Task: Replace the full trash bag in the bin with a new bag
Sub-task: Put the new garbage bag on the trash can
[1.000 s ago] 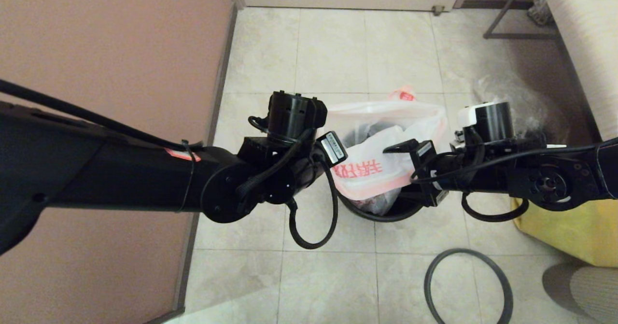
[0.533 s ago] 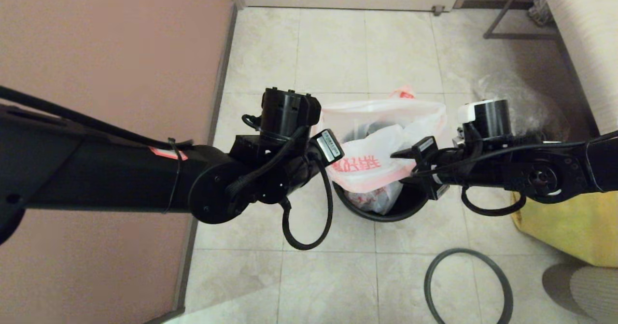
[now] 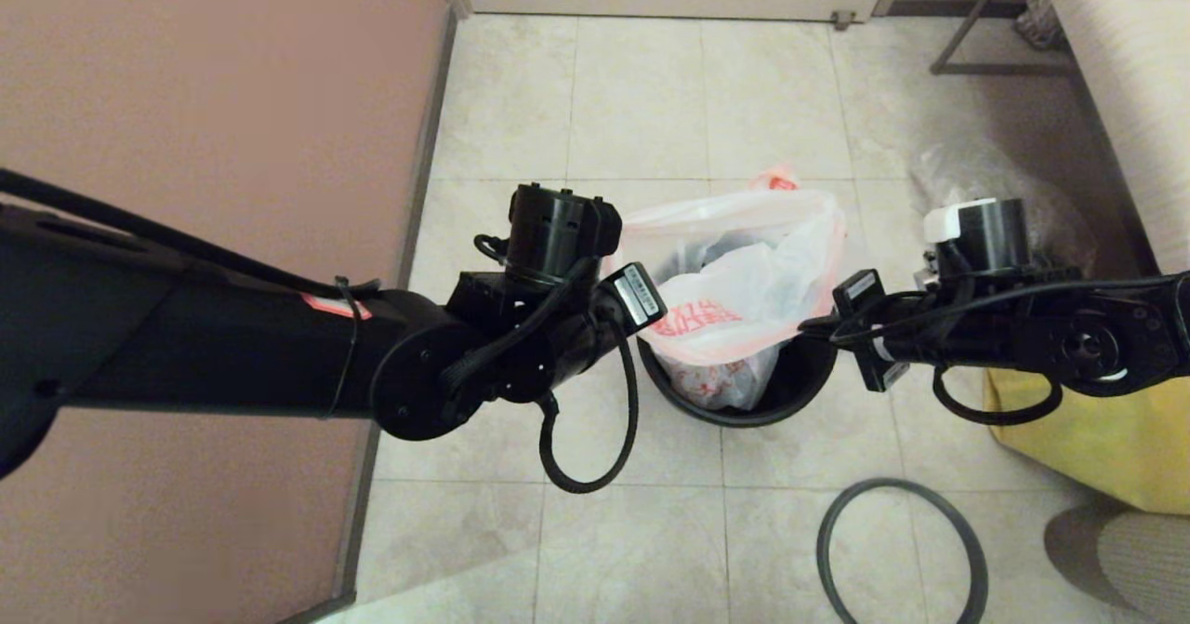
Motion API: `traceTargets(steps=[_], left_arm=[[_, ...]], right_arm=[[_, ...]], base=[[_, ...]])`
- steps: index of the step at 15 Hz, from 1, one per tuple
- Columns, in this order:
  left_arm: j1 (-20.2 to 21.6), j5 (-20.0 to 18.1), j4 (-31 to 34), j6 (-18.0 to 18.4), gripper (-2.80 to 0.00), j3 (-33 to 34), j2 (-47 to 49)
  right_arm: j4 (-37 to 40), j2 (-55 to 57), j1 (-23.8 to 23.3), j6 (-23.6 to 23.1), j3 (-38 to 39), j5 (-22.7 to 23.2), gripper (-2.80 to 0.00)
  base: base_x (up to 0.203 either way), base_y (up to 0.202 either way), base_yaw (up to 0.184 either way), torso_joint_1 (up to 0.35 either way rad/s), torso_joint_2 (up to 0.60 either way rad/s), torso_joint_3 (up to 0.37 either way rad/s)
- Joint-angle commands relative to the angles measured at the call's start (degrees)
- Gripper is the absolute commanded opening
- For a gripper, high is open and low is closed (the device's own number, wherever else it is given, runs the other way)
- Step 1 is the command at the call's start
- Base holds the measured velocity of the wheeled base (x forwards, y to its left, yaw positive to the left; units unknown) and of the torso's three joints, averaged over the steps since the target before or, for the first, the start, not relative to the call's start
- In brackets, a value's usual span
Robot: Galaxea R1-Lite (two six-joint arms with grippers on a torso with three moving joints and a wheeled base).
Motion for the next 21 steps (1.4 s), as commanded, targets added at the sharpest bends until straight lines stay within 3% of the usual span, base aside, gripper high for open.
traceTargets(steps=[1, 5, 9, 13, 18, 21], left_arm=[[0.0, 0.1, -0.1, -0.2, -2.8, 0.0, 1.1], [-0.2, 0.2, 0.9, 0.3, -2.8, 2.3, 4.5], [-1.5, 0.0, 3.2, 5.4, -2.8, 7.8, 9.0], [-1.5, 1.5, 2.8, 7.0, -2.8, 8.4, 14.0], [0.4, 6.4, -8.0, 14.4, -2.8, 5.9, 19.9], [1.6, 6.8, -8.0, 15.5, -2.8, 1.7, 21.6]], right_arm=[[0.6, -0.9, -0.1, -0.7, 0.5, 0.2, -2.8], [8.4, -2.4, -0.1, -5.6, 1.3, 0.1, -2.8], [10.7, -2.8, -0.1, -6.9, 3.7, 0.2, -2.8], [14.8, -0.1, -0.1, -9.4, 5.4, 0.7, -2.8], [11.7, 8.8, -1.1, -10.4, 2.9, 0.8, -2.8], [7.1, 10.4, -4.1, -11.6, 1.2, 0.9, -2.8]], base=[[0.0, 0.0, 0.0, 0.0, 0.0, 0.0], [0.0, 0.0, 0.0, 0.0, 0.0, 0.0], [0.0, 0.0, 0.0, 0.0, 0.0, 0.0], [0.0, 0.0, 0.0, 0.0, 0.0, 0.0], [0.0, 0.0, 0.0, 0.0, 0.0, 0.0], [0.0, 0.0, 0.0, 0.0, 0.0, 0.0]])
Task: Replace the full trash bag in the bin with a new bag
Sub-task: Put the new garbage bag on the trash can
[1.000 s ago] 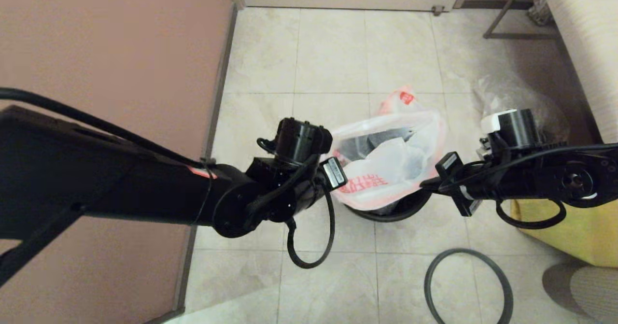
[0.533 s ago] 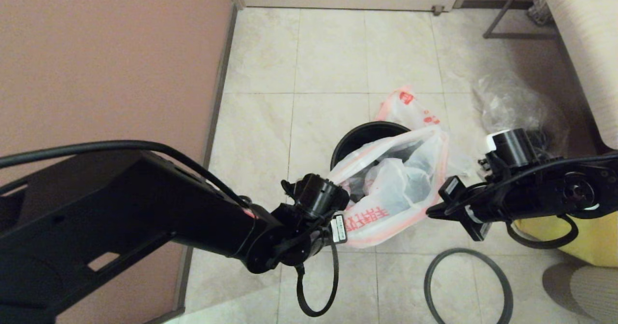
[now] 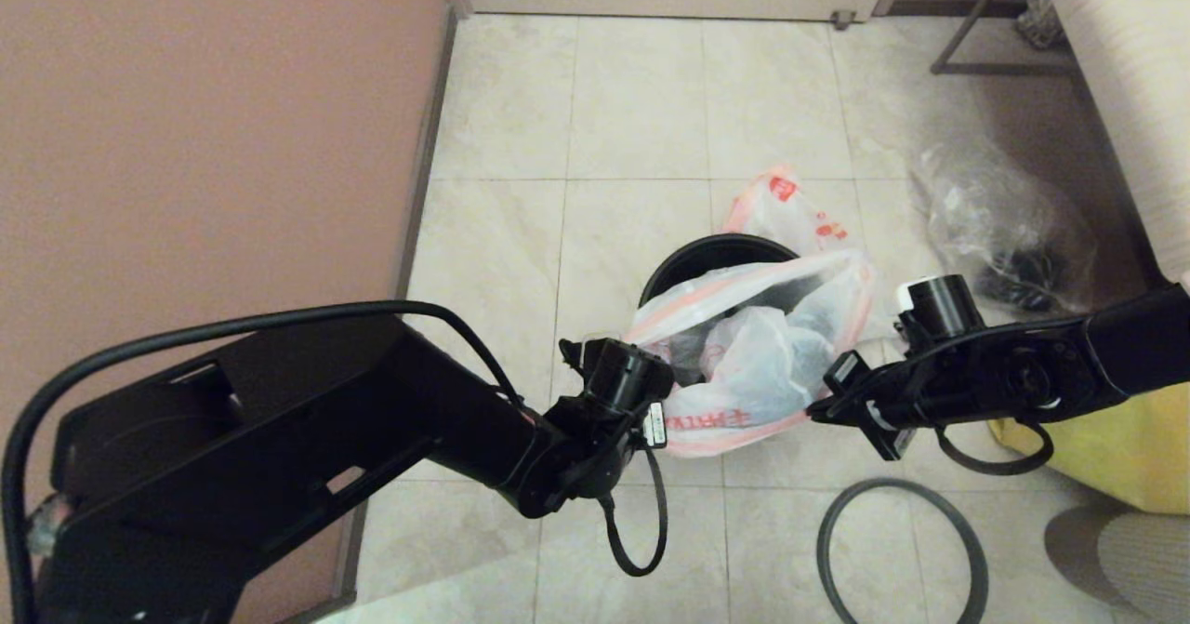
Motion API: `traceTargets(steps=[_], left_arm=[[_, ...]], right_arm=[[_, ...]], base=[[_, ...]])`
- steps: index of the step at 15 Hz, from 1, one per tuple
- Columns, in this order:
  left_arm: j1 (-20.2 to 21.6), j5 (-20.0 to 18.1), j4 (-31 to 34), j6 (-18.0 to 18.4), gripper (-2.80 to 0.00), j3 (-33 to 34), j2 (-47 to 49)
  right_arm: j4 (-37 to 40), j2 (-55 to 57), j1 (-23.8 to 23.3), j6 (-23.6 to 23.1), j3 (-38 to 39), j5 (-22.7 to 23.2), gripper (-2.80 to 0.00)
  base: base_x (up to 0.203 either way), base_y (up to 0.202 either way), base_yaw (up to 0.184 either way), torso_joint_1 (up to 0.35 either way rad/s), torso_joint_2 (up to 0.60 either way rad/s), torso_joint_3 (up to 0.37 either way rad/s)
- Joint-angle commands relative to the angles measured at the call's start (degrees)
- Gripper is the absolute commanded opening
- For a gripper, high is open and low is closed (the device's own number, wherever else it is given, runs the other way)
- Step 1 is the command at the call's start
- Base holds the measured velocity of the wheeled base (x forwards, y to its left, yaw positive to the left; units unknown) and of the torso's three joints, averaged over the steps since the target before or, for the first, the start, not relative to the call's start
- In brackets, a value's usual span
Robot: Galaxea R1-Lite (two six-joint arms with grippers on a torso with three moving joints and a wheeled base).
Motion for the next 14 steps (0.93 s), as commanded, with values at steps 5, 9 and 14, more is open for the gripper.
traceTargets(steps=[5, 9, 14], left_arm=[[1.2, 8.6, -6.0, -0.1, -2.8, -7.3, 5.6], [0.9, 8.7, -7.6, 0.1, -2.8, -6.2, 4.9], [0.1, 8.1, -7.4, 0.1, -2.8, -2.3, 1.3]], right_arm=[[-0.4, 1.1, -3.5, -0.4, -1.8, 0.1, -2.8], [0.8, -1.4, -3.5, -0.3, -0.3, 0.1, -2.8], [0.8, -4.7, -2.9, -0.3, 1.4, 0.2, 0.0]], base=[[0.0, 0.0, 0.0, 0.0, 0.0, 0.0], [0.0, 0.0, 0.0, 0.0, 0.0, 0.0], [0.0, 0.0, 0.0, 0.0, 0.0, 0.0]])
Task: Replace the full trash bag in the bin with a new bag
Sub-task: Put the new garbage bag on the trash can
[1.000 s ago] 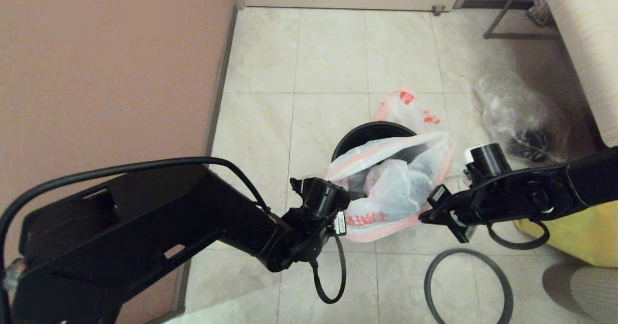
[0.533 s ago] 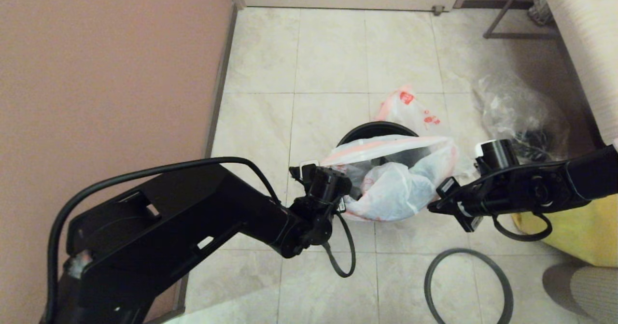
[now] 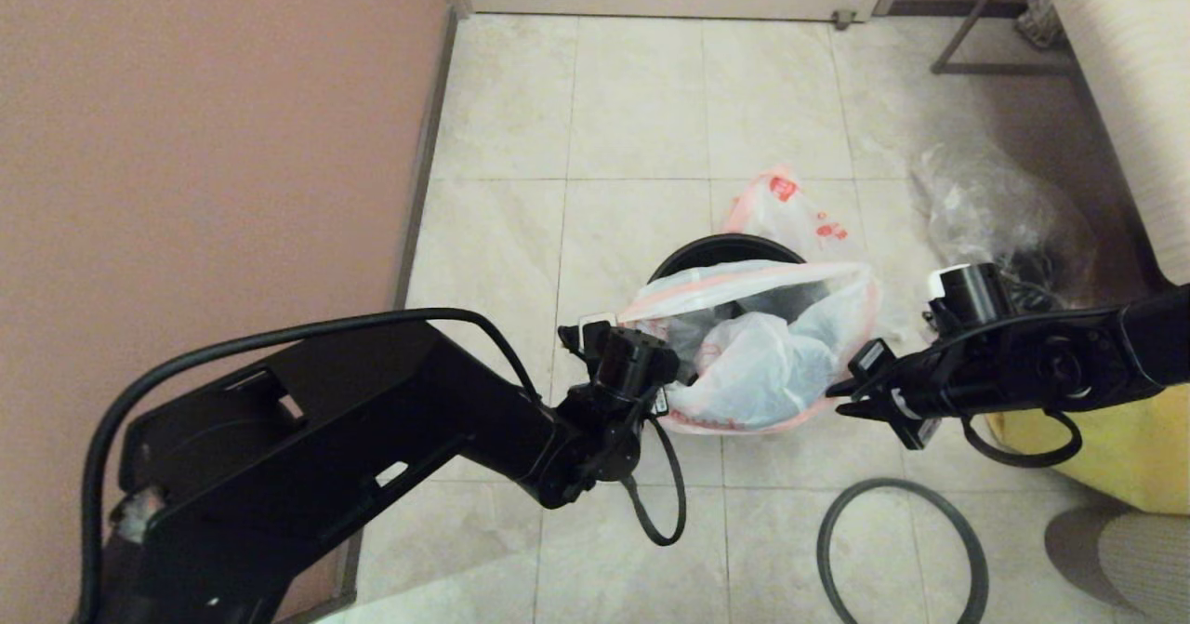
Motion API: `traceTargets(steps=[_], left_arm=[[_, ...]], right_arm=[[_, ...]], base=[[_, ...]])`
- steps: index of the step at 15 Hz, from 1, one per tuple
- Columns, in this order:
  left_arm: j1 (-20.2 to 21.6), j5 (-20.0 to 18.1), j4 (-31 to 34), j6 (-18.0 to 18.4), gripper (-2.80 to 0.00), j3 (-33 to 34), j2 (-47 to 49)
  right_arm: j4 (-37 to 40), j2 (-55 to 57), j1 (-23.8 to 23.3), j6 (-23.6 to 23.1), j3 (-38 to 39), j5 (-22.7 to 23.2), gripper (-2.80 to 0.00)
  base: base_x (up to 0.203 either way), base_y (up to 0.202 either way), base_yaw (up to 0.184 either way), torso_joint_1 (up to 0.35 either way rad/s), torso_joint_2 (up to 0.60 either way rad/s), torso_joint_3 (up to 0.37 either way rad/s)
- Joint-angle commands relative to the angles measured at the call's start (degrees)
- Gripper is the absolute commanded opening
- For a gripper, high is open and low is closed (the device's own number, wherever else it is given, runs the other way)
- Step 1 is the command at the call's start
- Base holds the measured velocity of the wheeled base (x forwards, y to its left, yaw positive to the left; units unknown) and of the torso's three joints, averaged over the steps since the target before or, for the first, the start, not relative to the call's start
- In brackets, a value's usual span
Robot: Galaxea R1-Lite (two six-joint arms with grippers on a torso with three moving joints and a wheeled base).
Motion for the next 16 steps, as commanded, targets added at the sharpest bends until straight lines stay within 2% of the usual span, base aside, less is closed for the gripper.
traceTargets(steps=[1, 4, 6, 8, 9, 12, 16], left_arm=[[-0.5, 0.1, 0.0, 0.2, -2.8, 4.2, -4.4], [-0.7, -0.2, 3.1, 2.6, -2.8, 12.3, -9.7], [-0.3, -0.3, 3.8, 1.1, -2.8, 14.7, -10.2], [0.0, -0.8, 2.5, 0.4, -2.8, 14.1, -8.7], [0.1, -1.5, 0.2, 0.6, 0.0, 13.0, -7.4], [-0.2, -1.9, -2.4, 3.4, 0.0, 9.9, -6.4], [-0.3, -1.8, 0.7, 3.6, 0.0, 15.5, -14.2]], right_arm=[[0.7, -4.5, 0.8, 0.3, 2.1, 0.4, 0.0], [9.1, -9.1, 1.9, -0.9, 5.3, 3.1, 0.0], [10.7, -9.9, 1.9, -1.9, 6.1, 3.3, 0.0], [10.8, -10.5, 1.9, -2.1, 6.0, 3.0, 0.0], [10.7, -10.7, 1.9, -2.1, 5.9, 3.0, 0.0], [11.4, -12.7, 1.1, -1.9, 6.2, 3.0, 0.0], [19.2, -18.0, -2.4, -2.7, 6.3, 2.9, 0.0]], base=[[0.0, 0.0, 0.0, 0.0, 0.0, 0.0], [0.0, 0.0, 0.0, 0.0, 0.0, 0.0], [0.0, 0.0, 0.0, 0.0, 0.0, 0.0], [0.0, 0.0, 0.0, 0.0, 0.0, 0.0], [0.0, 0.0, 0.0, 0.0, 0.0, 0.0], [0.0, 0.0, 0.0, 0.0, 0.0, 0.0], [0.0, 0.0, 0.0, 0.0, 0.0, 0.0]])
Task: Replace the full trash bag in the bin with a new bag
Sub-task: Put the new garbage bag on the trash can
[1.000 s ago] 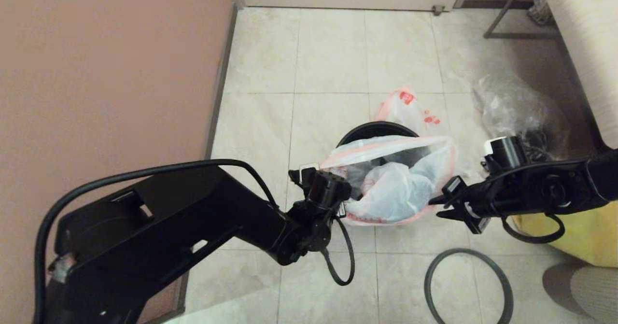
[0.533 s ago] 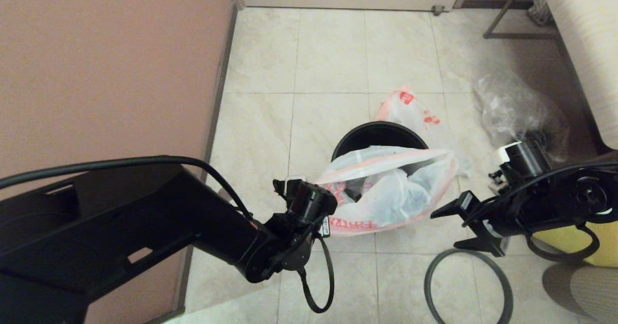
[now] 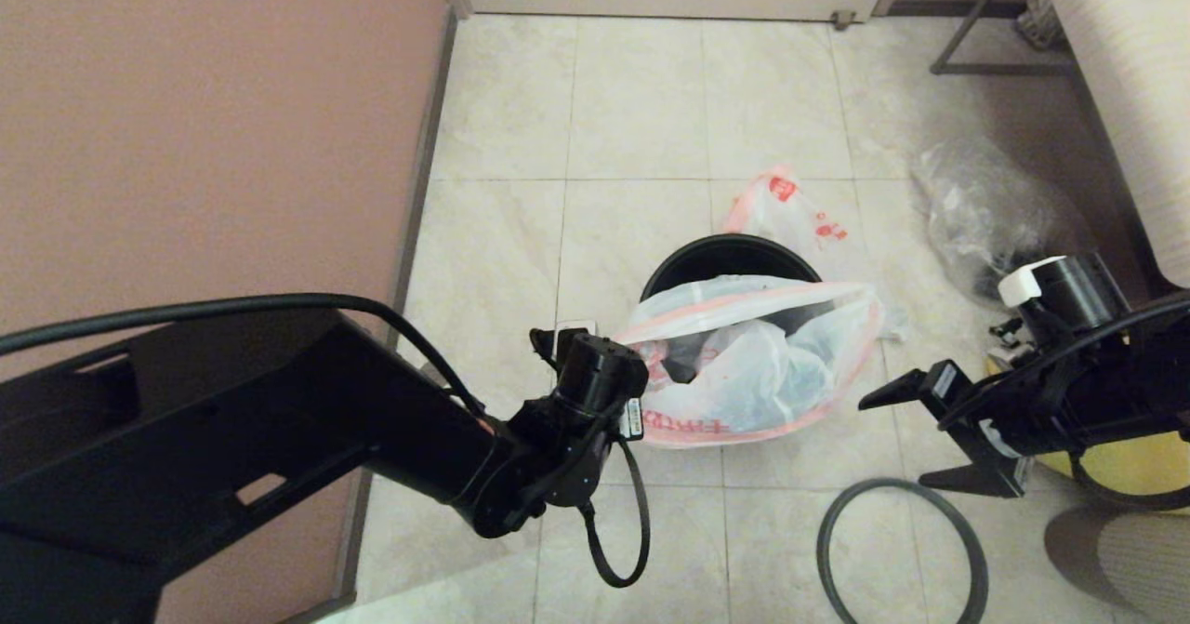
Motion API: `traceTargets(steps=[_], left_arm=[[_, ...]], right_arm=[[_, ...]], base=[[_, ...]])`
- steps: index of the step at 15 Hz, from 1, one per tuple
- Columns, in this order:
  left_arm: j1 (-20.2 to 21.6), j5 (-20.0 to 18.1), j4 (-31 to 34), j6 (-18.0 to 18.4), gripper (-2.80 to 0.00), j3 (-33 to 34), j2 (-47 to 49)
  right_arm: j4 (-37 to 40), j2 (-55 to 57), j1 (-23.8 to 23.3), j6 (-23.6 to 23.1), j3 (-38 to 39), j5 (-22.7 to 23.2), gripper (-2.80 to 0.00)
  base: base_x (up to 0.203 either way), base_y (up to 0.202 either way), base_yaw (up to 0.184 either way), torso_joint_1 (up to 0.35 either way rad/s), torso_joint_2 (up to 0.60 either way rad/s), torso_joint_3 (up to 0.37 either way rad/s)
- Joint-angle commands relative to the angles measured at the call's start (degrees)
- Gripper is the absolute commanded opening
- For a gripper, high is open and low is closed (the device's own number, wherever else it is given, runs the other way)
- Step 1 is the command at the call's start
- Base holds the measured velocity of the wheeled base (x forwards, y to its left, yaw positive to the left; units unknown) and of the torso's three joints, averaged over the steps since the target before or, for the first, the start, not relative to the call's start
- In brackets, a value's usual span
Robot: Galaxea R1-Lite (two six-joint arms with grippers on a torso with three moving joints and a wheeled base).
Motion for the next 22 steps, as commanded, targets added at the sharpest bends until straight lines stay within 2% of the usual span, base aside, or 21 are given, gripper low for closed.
traceTargets(steps=[1, 3, 4, 6, 9, 10, 13, 14, 15, 16, 18, 22], left_arm=[[-0.3, 0.2, 2.5, -0.5, 0.0, 3.2, -7.4], [-1.4, 0.1, 7.1, -2.6, 0.0, 4.5, -14.2], [-3.0, 0.1, 11.1, -3.6, -2.8, 4.5, -17.5], [-4.9, 0.0, 20.0, -4.5, -2.8, 2.2, -18.8], [-7.7, -2.2, 31.8, -6.2, -2.8, -5.5, -13.9], [-9.1, -2.5, 35.2, -8.9, -2.8, -8.5, -12.4], [-10.6, -4.0, 43.9, -21.2, -2.8, -18.3, -4.1], [-10.2, -5.2, 45.2, -24.2, -2.8, -21.1, -2.1], [-9.4, -6.1, 45.6, -25.5, -2.8, -22.8, -0.7], [-9.0, -6.3, 45.7, -26.0, 0.0, -24.5, 0.8], [-8.0, -6.2, 45.7, -27.1, 0.0, -27.7, 2.8], [-7.7, -6.3, 41.0, -27.6, 0.0, -27.6, 2.4]], right_arm=[[3.0, -3.3, -1.7, 0.2, 0.1, 0.0, 0.0], [3.5, -3.0, -3.3, -0.2, 0.9, -0.9, 0.0], [3.5, -2.0, -3.7, -0.4, 1.2, -1.9, 0.0], [3.4, 0.9, -3.7, -0.5, 1.5, -5.1, 0.0], [3.1, 2.9, -3.8, -1.0, 2.5, -7.1, 0.0], [3.0, 3.6, -3.8, -2.1, 2.4, -8.7, 0.0], [2.8, 4.0, -3.8, -2.4, 2.2, -10.3, 0.0], [2.8, 3.6, -4.0, -2.4, 2.2, -10.2, 0.0], [2.8, 3.2, -4.0, -2.4, 2.2, -10.0, 0.0], [2.8, 2.7, -4.0, -2.4, 2.2, -9.8, 0.0], [2.8, 1.7, -4.0, -2.4, 2.0, -9.9, 0.0], [2.9, 0.3, -4.0, -2.5, 1.9, -10.0, 0.0]], base=[[0.0, 0.0, 0.0, 0.0, 0.0, 0.0], [0.0, 0.0, 0.0, 0.0, 0.0, 0.0], [0.0, 0.0, 0.0, 0.0, 0.0, 0.0], [0.0, 0.0, 0.0, 0.0, 0.0, 0.0], [0.0, 0.0, 0.0, 0.0, 0.0, 0.0], [0.0, 0.0, 0.0, 0.0, 0.0, 0.0], [0.0, 0.0, 0.0, 0.0, 0.0, 0.0], [0.0, 0.0, 0.0, 0.0, 0.0, 0.0], [0.0, 0.0, 0.0, 0.0, 0.0, 0.0], [0.0, 0.0, 0.0, 0.0, 0.0, 0.0], [0.0, 0.0, 0.0, 0.0, 0.0, 0.0], [0.0, 0.0, 0.0, 0.0, 0.0, 0.0]])
